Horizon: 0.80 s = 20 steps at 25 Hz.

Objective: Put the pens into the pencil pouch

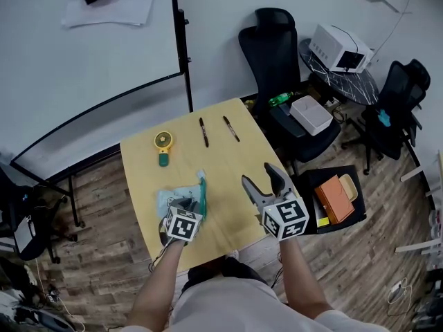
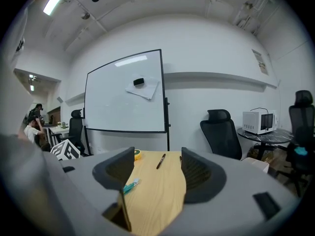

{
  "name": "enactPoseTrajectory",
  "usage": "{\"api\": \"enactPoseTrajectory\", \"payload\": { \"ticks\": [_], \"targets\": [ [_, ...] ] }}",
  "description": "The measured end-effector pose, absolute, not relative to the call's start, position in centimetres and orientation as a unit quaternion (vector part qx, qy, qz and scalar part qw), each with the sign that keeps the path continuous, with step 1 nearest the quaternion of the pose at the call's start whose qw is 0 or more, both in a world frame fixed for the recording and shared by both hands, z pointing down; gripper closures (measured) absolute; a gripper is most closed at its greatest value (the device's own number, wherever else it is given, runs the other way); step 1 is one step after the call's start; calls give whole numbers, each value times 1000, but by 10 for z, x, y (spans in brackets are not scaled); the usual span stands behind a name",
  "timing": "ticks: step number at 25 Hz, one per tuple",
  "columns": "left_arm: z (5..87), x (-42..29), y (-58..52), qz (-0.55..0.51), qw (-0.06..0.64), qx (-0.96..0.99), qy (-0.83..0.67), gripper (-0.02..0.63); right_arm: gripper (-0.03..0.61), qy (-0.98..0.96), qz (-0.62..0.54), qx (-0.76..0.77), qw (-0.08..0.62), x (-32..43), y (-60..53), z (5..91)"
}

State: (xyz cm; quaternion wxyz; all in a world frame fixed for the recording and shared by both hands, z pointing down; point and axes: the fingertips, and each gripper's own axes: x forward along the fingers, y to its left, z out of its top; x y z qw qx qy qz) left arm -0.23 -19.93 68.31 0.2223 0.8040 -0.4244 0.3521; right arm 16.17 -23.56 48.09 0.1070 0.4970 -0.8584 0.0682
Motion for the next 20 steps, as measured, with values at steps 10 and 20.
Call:
{"api": "enactPoseTrajectory", "payload": {
  "ticks": [10,20],
  "targets": [
    [640,-23,-209,241,262,818,-452,598,308,-861,69,493,105,154,-246,481],
    [605,-49,-220,166,262,819,-483,600,322,-867,66,480,114,137,-270,485]
  ]
}}
